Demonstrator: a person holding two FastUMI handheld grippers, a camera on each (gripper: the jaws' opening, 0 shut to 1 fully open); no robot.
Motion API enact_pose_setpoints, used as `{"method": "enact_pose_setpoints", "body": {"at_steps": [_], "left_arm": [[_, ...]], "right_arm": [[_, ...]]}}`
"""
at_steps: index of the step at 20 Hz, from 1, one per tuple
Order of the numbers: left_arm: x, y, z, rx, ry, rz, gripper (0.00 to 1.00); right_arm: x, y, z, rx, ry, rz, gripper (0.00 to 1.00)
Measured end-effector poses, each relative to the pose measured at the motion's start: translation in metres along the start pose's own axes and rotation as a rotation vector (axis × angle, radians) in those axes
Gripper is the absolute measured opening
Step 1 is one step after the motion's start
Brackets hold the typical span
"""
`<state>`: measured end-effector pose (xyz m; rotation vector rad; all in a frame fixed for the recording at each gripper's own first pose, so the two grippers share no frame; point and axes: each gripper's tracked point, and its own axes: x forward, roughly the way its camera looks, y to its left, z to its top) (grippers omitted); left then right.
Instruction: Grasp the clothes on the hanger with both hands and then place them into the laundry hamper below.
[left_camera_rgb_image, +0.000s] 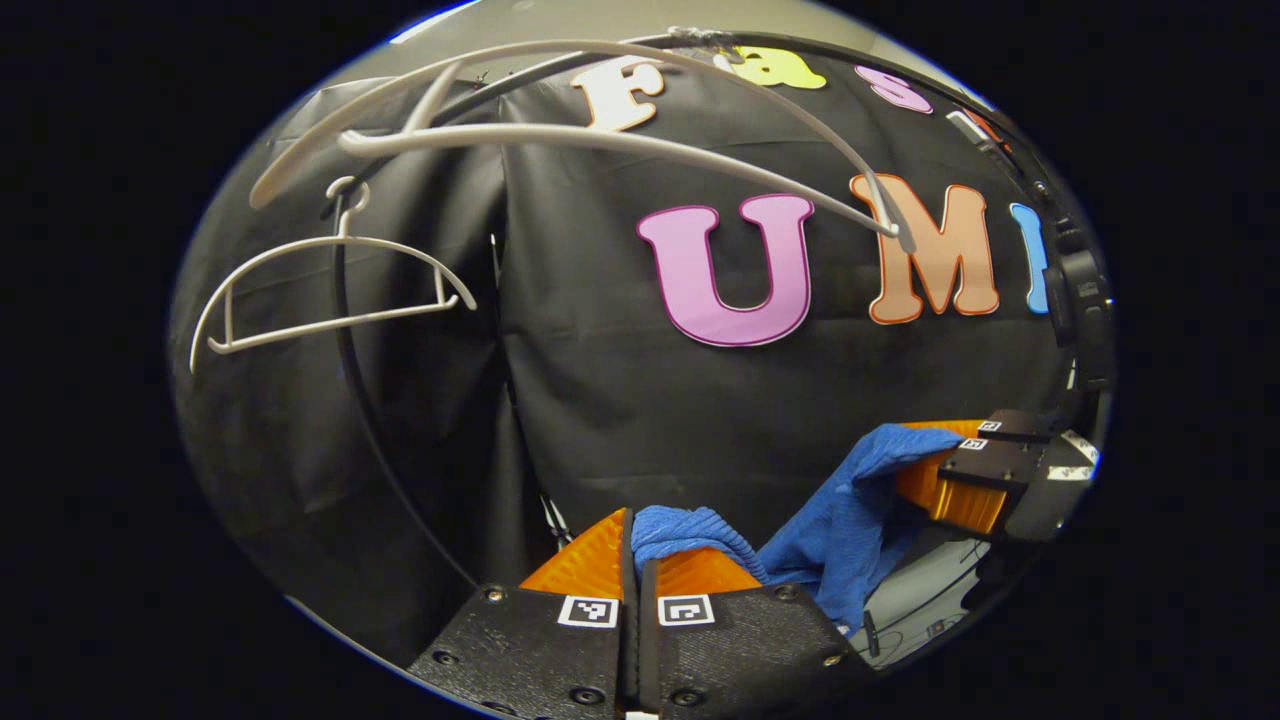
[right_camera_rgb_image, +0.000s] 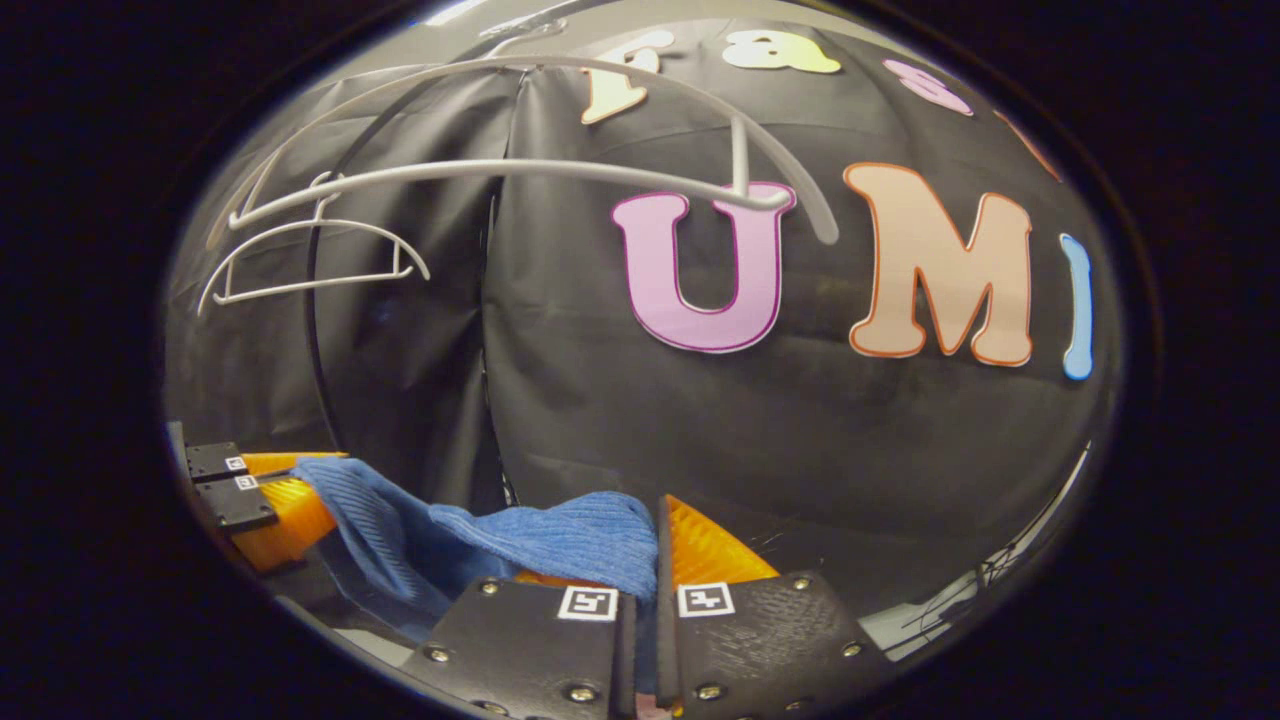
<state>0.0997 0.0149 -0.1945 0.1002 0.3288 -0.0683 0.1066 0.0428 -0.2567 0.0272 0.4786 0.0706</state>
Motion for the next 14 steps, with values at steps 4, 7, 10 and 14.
{"method": "enact_pose_setpoints", "body": {"at_steps": [4,7,10,14], "left_arm": [[0.017,-0.022,-0.021,-0.005,0.054,-0.039,0.0],[0.02,-0.026,-0.043,0.002,0.097,-0.057,0.01],[0.023,-0.032,-0.061,0.019,0.14,-0.071,0.01],[0.022,-0.039,-0.088,0.029,0.204,-0.097,0.01]], "right_arm": [[0.001,-0.006,-0.032,0.012,0.068,-0.006,0.08],[0.0,-0.013,-0.056,0.018,0.115,-0.016,0.08],[-0.002,-0.02,-0.075,0.02,0.156,-0.025,0.08],[-0.007,-0.023,-0.094,0.018,0.197,-0.031,0.08]]}}
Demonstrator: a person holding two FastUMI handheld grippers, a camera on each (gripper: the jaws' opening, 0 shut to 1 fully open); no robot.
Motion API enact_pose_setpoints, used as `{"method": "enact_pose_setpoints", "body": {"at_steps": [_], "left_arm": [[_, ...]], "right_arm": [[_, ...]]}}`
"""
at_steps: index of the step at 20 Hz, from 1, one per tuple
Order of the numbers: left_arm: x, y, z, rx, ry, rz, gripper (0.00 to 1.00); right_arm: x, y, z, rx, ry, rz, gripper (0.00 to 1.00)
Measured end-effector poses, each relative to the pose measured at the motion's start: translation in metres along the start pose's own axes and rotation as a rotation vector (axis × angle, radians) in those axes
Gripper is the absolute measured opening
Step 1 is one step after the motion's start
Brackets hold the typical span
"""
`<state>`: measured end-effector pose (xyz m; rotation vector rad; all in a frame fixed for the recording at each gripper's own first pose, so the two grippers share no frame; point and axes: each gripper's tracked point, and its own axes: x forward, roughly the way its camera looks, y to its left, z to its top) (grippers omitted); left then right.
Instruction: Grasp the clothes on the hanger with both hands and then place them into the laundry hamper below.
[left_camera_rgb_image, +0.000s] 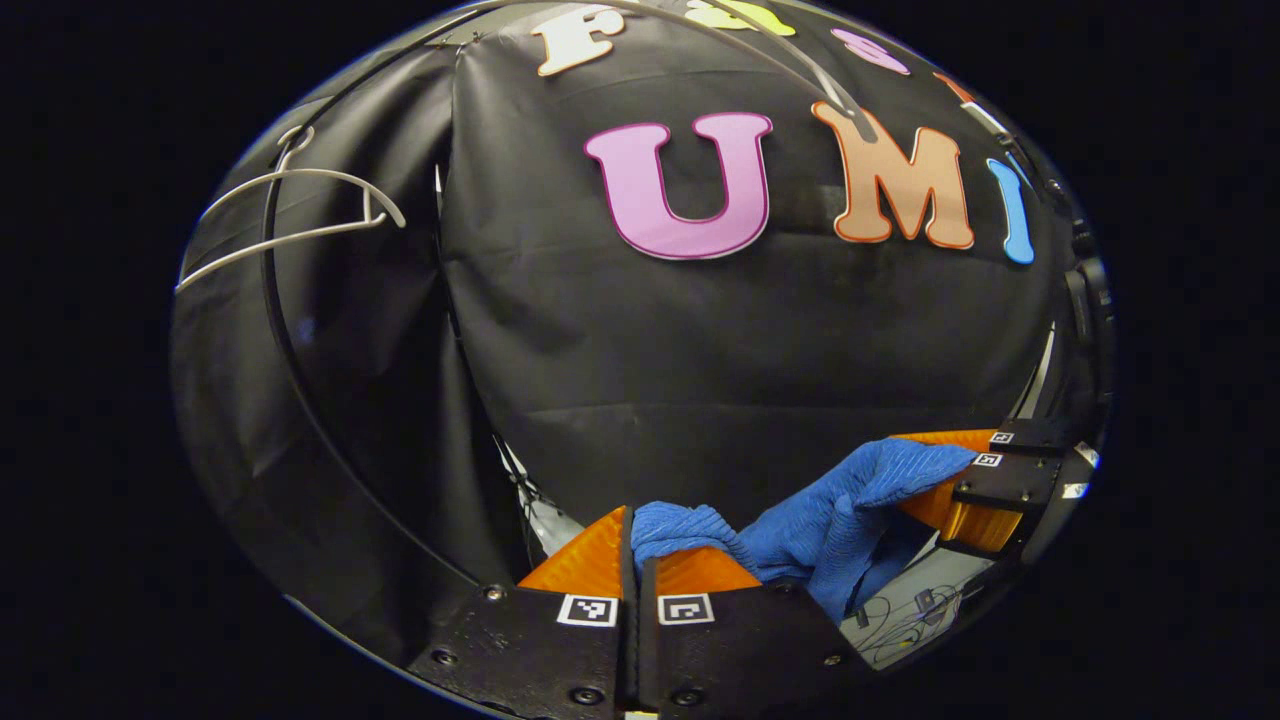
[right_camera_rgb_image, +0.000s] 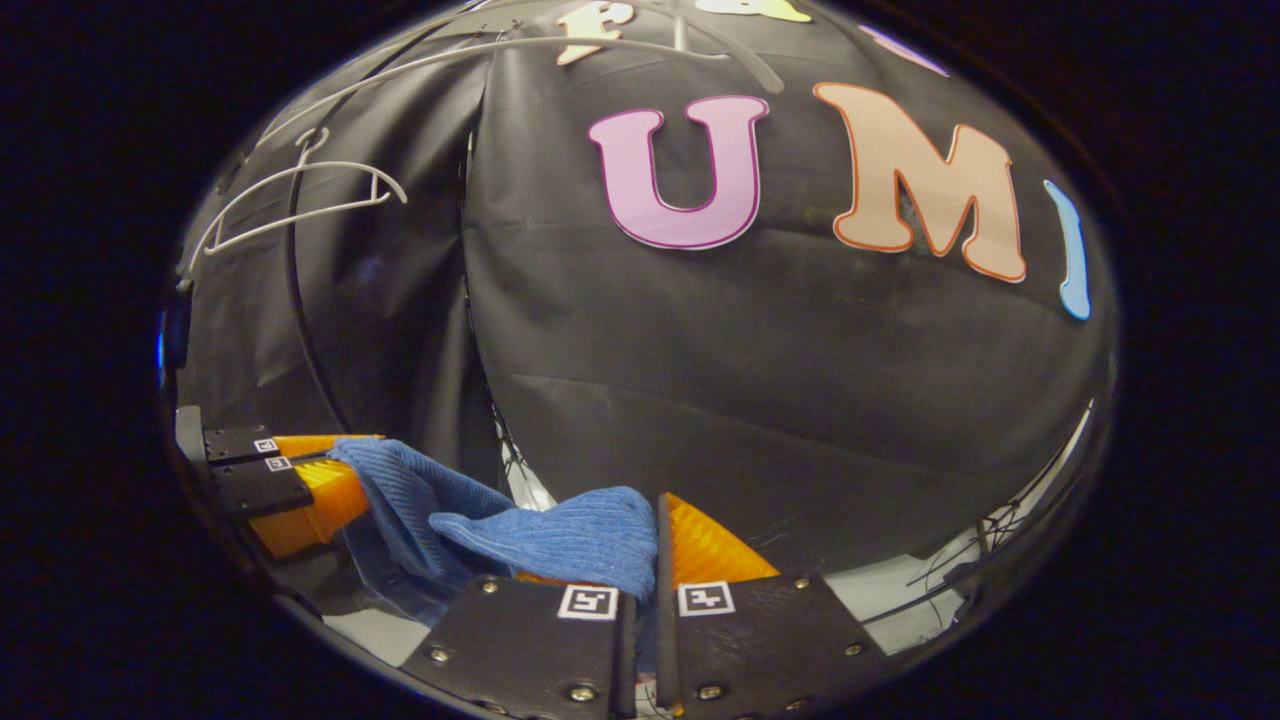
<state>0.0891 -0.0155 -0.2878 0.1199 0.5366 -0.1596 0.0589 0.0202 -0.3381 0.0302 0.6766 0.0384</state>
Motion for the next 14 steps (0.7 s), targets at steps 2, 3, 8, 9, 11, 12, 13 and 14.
{"method": "enact_pose_setpoints", "body": {"at_steps": [2,3,8,9,11,12,13,14], "left_arm": [[0.003,-0.003,-0.017,-0.012,0.054,-0.01,0.01],[0.002,-0.004,-0.026,-0.022,0.085,-0.011,0.01],[0.008,-0.009,-0.06,-0.059,0.197,-0.027,0.01],[0.009,-0.013,-0.069,-0.068,0.228,-0.037,0.01],[0.01,-0.021,-0.087,-0.093,0.29,-0.054,0.01],[0.008,-0.025,-0.098,-0.105,0.321,-0.058,0.01],[0.007,-0.028,-0.106,-0.114,0.348,-0.065,0.01],[0.005,-0.03,-0.112,-0.116,0.367,-0.07,0.01]], "right_arm": [[0.001,0.002,-0.011,-0.007,0.024,0.002,0.08],[-0.001,0.002,-0.016,-0.008,0.037,0.004,0.08],[0.005,0.005,-0.047,0.013,0.117,0.012,0.08],[0.003,0.004,-0.056,0.012,0.138,0.016,0.08],[0.002,0.006,-0.069,0.008,0.175,0.026,0.08],[0.002,0.007,-0.07,0.012,0.177,0.029,0.08],[0.001,0.009,-0.072,0.012,0.184,0.034,0.08],[0.003,0.01,-0.073,0.011,0.188,0.039,0.08]]}}
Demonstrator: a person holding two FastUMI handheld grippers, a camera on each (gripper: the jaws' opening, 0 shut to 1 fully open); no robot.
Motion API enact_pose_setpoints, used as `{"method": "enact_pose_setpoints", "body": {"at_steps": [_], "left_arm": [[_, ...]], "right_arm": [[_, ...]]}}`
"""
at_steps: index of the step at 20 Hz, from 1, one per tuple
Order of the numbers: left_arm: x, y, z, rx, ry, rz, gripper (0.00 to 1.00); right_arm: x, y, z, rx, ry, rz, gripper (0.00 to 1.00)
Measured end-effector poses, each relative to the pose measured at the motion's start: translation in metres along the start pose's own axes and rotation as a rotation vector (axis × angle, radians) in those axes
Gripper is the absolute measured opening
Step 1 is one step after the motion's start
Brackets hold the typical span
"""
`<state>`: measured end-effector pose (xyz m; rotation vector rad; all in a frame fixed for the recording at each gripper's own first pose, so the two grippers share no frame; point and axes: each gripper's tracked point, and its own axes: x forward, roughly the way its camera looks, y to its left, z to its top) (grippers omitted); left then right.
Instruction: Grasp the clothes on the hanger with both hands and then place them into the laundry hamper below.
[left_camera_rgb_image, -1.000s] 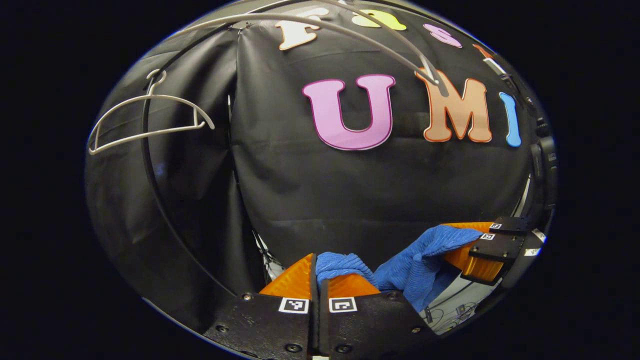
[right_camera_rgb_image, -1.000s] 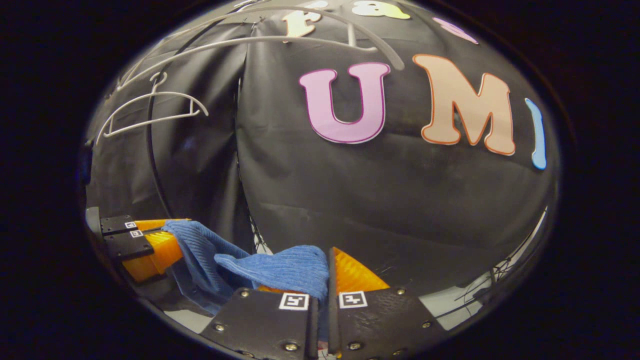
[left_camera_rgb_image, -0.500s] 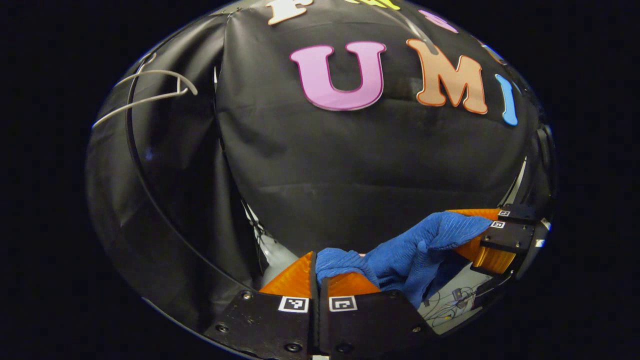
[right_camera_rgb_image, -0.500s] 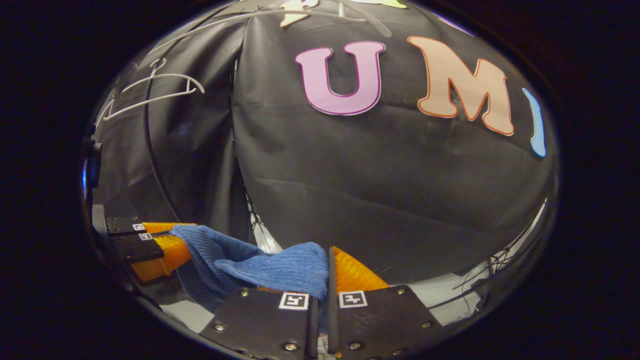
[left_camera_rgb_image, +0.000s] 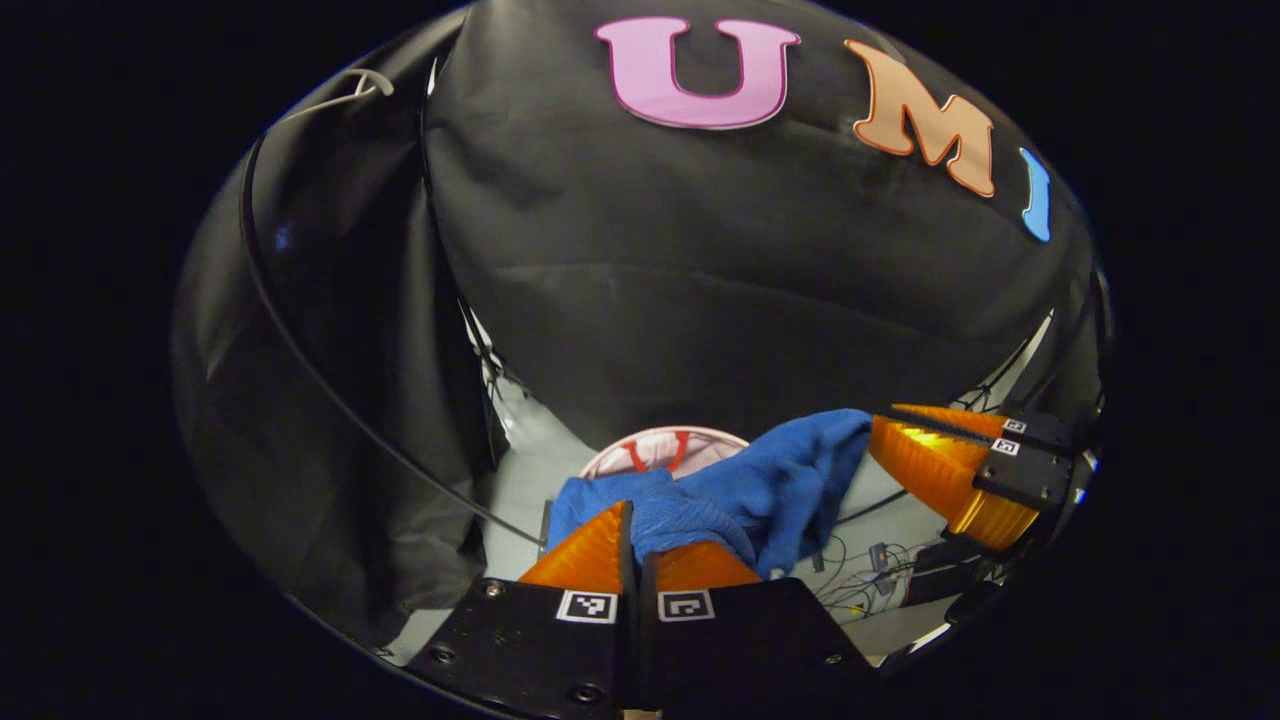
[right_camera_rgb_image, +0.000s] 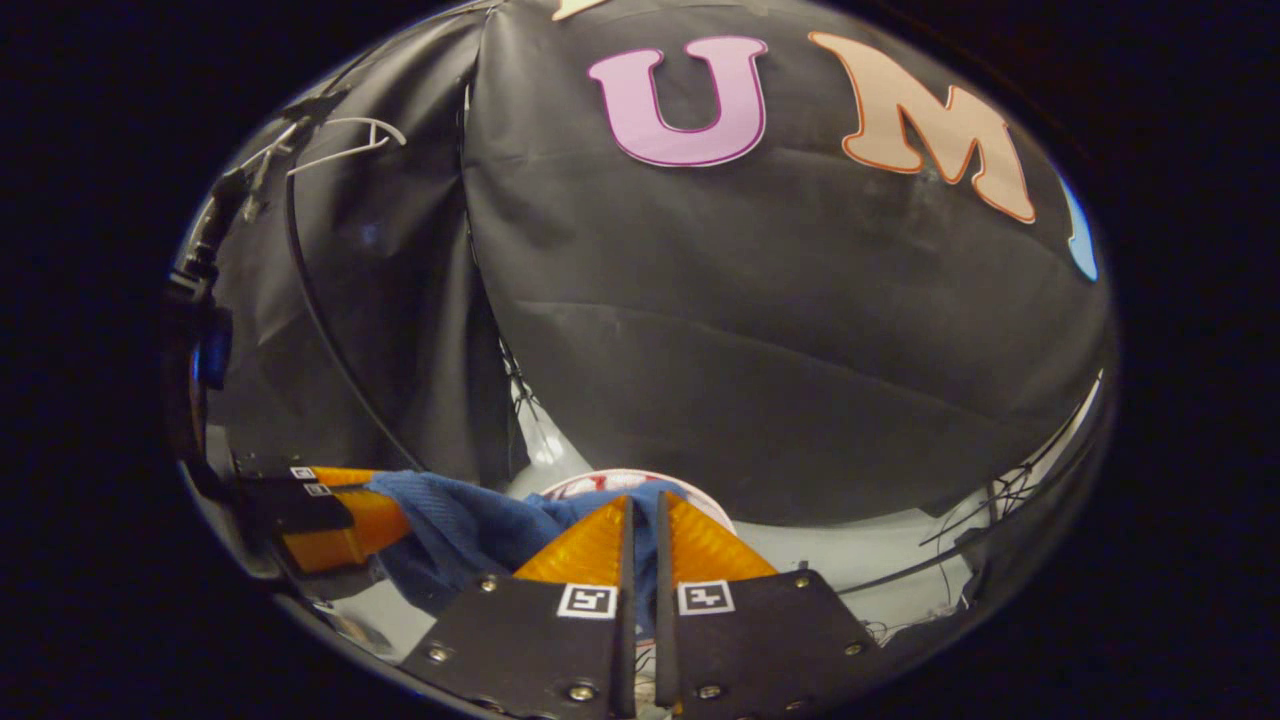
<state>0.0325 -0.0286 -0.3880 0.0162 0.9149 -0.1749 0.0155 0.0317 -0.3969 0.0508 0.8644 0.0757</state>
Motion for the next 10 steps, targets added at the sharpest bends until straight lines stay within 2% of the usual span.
{"method": "enact_pose_setpoints", "body": {"at_steps": [3,5,6,8,10], "left_arm": [[0.009,-0.002,-0.016,0.008,0.062,-0.024,0.01],[0.019,0.001,-0.043,-0.01,0.156,-0.012,0.03],[0.024,0.002,-0.052,-0.03,0.185,-0.011,0.2],[0.03,-0.002,-0.048,-0.057,0.168,-0.02,0.54],[0.028,-0.001,-0.044,-0.049,0.156,-0.01,0.49]], "right_arm": [[0.002,0.003,-0.006,-0.003,0.022,0.007,0.08],[0.0,-0.002,-0.009,0.003,0.026,-0.003,0.08],[-0.001,-0.004,-0.011,0.012,0.03,-0.005,0.08],[-0.002,-0.009,-0.015,0.025,0.037,-0.013,0.08],[-0.003,-0.012,-0.017,0.025,0.04,-0.021,0.08]]}}
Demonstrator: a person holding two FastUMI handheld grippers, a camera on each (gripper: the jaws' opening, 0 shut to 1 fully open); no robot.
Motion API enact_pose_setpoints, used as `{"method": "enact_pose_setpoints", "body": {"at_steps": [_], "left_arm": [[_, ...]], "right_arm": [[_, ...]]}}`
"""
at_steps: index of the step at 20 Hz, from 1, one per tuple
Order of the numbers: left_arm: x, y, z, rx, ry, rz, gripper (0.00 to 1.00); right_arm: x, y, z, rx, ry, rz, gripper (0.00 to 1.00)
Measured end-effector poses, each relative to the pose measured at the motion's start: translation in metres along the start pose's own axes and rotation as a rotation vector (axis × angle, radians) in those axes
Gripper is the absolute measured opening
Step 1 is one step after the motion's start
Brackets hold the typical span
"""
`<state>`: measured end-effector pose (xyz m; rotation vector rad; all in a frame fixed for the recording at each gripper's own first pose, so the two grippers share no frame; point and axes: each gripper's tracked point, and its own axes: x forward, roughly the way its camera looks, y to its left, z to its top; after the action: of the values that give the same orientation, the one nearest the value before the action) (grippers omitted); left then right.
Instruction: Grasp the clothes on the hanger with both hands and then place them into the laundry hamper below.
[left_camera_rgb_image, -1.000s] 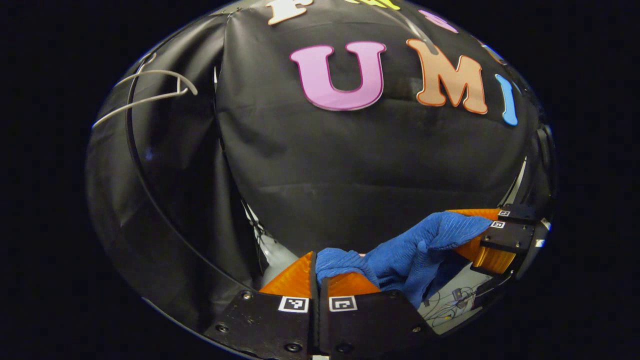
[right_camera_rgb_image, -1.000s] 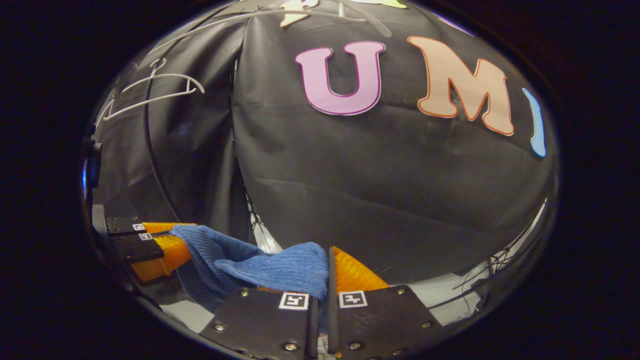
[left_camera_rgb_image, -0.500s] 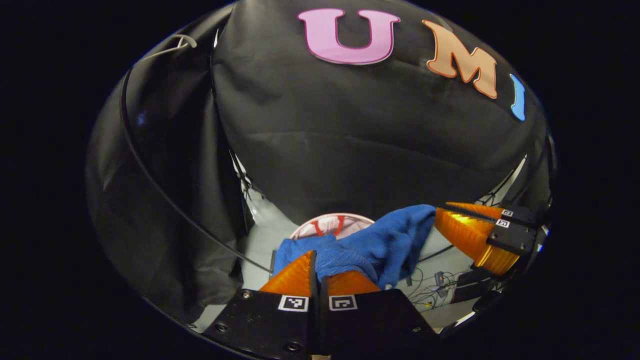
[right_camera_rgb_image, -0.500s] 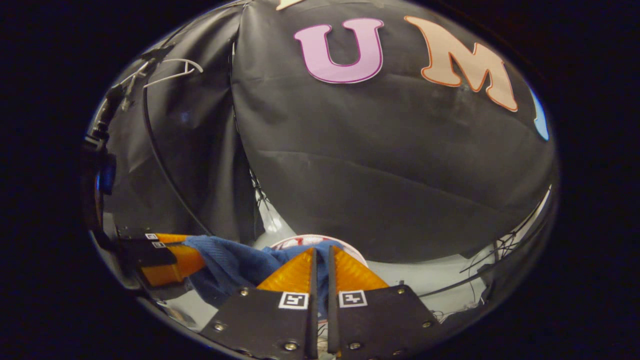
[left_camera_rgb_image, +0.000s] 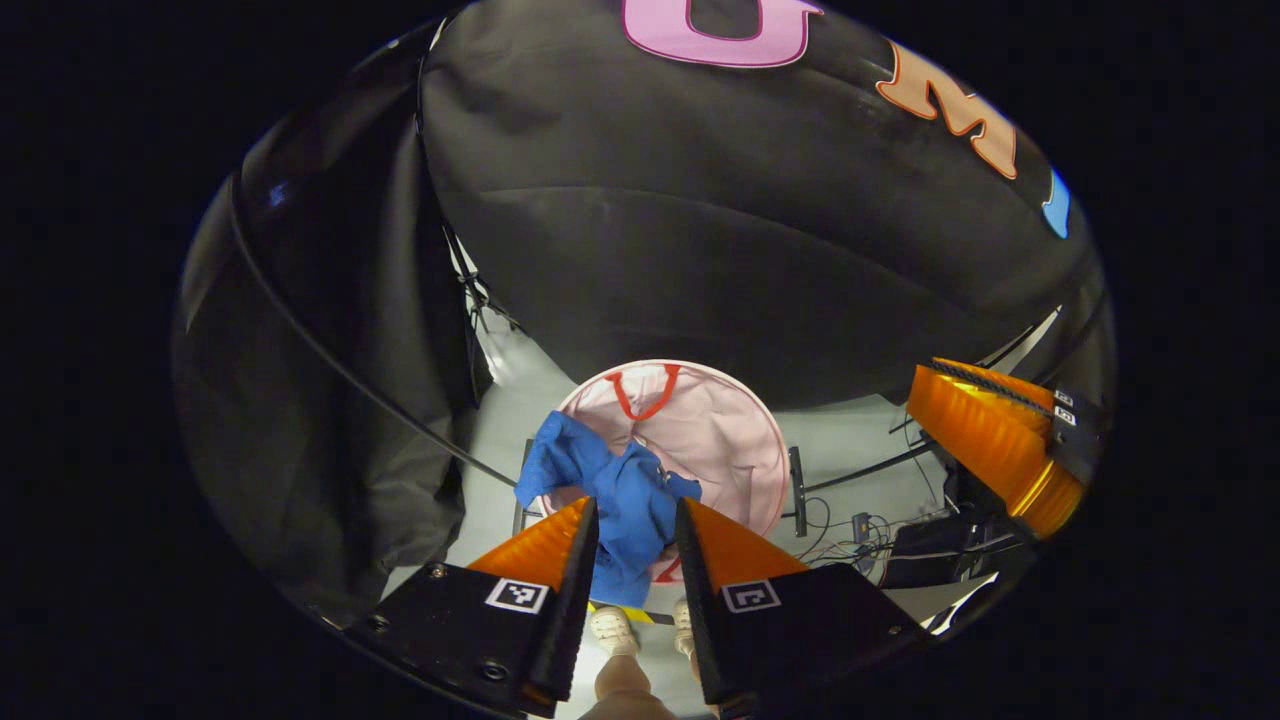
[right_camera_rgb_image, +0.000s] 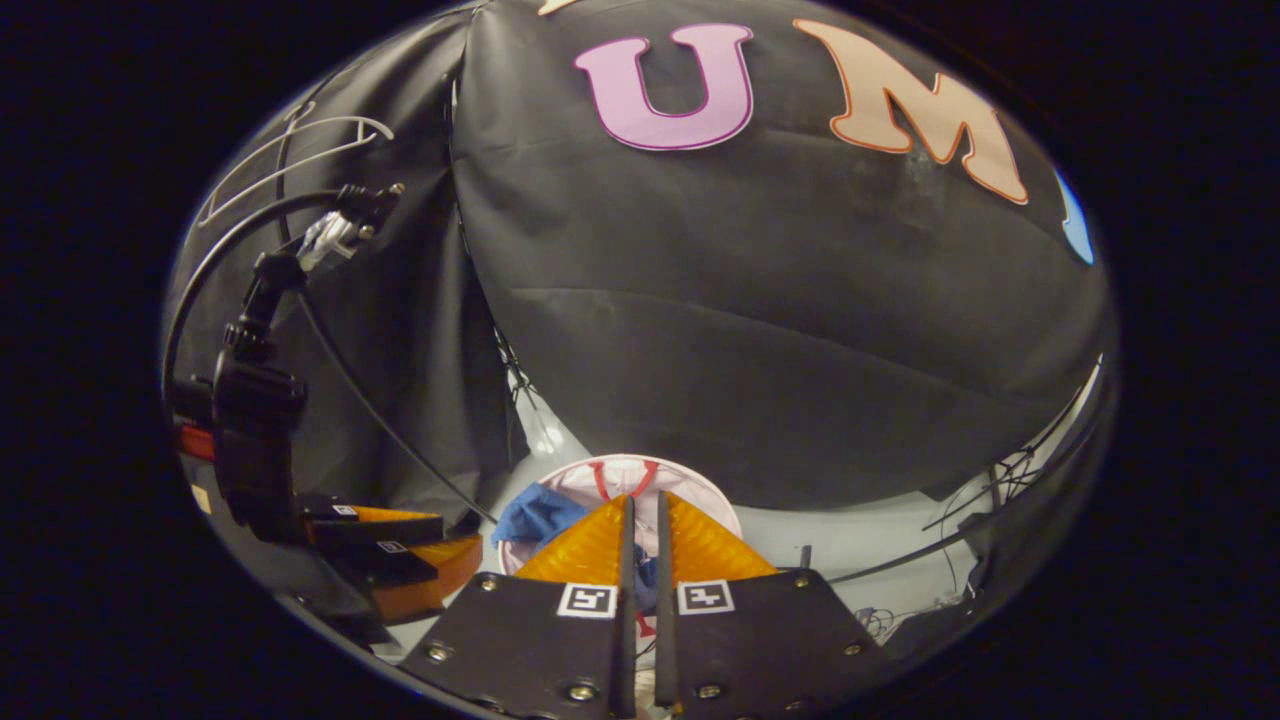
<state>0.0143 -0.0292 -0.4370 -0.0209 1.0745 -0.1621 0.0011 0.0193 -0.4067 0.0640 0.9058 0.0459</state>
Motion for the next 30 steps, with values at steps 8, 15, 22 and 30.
{"method": "enact_pose_setpoints", "body": {"at_steps": [8,15,22,30], "left_arm": [[-0.011,0.0,0.017,0.016,-0.045,-0.009,0.49],[-0.026,-0.001,0.032,0.018,-0.097,0.0,0.49],[-0.069,-0.01,0.078,0.03,-0.259,-0.005,0.49],[-0.17,-0.037,0.159,0.097,-0.551,-0.034,0.51]], "right_arm": [[-0.004,-0.001,0.004,0.004,-0.01,-0.003,0.08],[-0.013,0.001,0.014,-0.005,-0.04,-0.002,0.08],[-0.037,-0.007,0.039,-0.001,-0.11,-0.017,0.08],[-0.112,-0.029,0.13,0.013,-0.354,-0.062,0.08]]}}
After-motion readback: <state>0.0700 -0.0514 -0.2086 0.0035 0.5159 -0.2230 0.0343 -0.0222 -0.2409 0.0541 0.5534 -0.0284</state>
